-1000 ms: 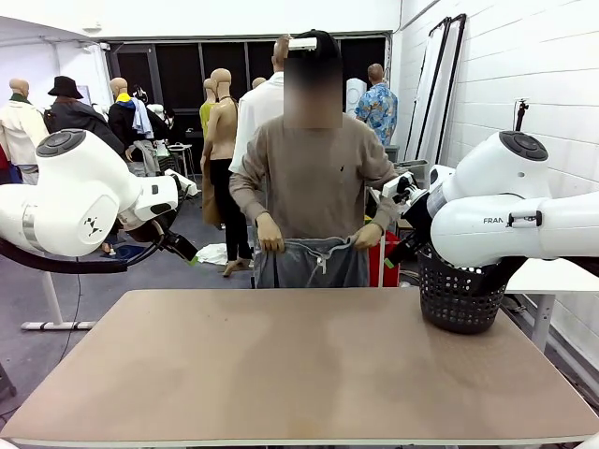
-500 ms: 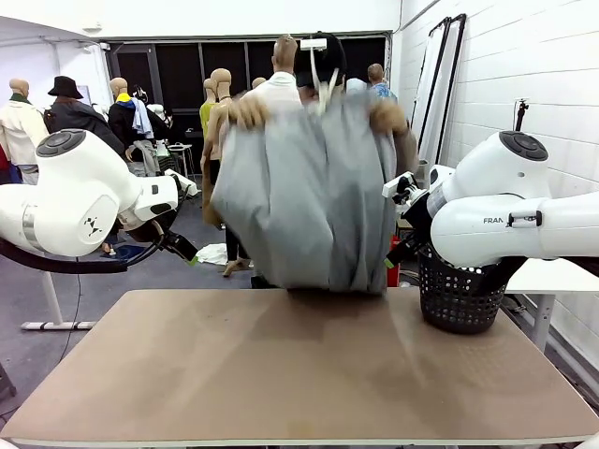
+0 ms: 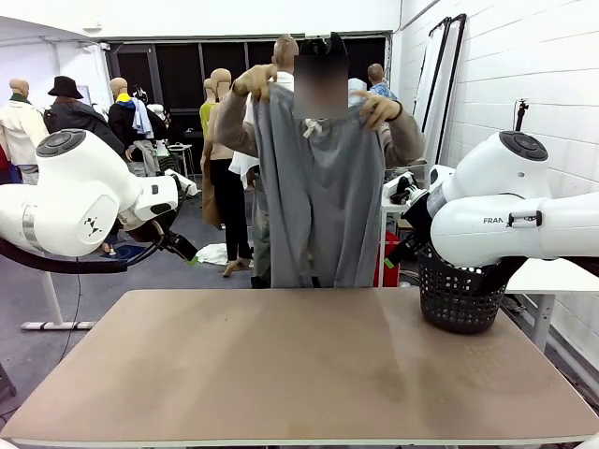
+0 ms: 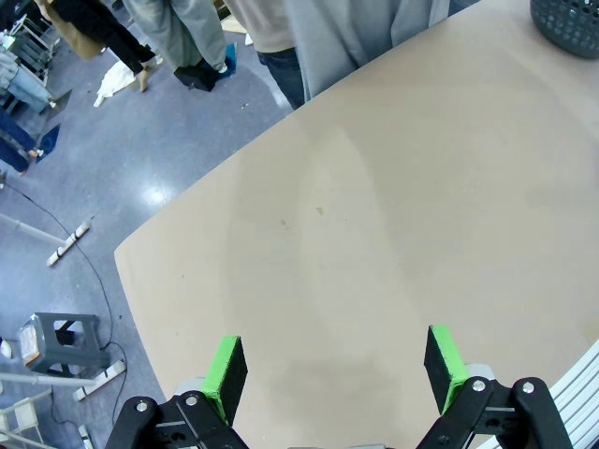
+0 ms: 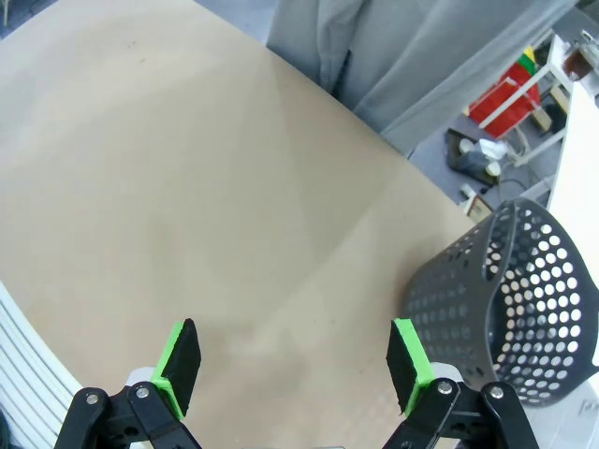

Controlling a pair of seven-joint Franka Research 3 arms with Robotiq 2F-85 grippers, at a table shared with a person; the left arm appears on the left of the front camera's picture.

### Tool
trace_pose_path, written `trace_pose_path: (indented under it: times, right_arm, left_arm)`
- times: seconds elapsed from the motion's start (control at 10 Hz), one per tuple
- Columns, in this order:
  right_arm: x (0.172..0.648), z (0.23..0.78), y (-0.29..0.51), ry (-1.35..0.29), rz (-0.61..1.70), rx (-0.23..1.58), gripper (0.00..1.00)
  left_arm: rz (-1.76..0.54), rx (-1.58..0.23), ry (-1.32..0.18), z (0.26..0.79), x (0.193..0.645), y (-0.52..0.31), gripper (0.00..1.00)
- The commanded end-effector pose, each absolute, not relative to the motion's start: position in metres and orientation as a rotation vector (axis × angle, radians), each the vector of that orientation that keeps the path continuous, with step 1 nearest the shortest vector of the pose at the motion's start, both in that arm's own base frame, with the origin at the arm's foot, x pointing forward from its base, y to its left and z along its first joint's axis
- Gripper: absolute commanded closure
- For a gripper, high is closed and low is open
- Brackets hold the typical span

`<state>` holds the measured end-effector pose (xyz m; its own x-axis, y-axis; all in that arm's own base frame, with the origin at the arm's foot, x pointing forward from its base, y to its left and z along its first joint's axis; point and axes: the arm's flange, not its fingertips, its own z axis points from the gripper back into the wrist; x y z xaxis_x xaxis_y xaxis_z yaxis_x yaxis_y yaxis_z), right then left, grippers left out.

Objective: Fold the training pants.
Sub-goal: Grab both ends of the Training pants handed by a person.

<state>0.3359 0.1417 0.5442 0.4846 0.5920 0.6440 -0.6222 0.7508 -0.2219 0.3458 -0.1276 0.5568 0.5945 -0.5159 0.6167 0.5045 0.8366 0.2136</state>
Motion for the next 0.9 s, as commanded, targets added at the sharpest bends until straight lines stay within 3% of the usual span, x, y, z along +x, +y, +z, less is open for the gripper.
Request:
trace_pose_path:
  times: [0.0,0.8]
  right_arm:
    - [0.3361,0.5440,0.1415,-0.766,0.739,0.043,0.00]
    - [0.3361,0.5440,0.1415,-0.766,0.739,0.043,0.00]
  left_arm:
    - [-0.593,0.017,-0.721,0.5565,0.3461,-0.1276,0.00]
    - [-0.593,0.017,-0.721,0.5565,0.3461,-0.1276,0.00]
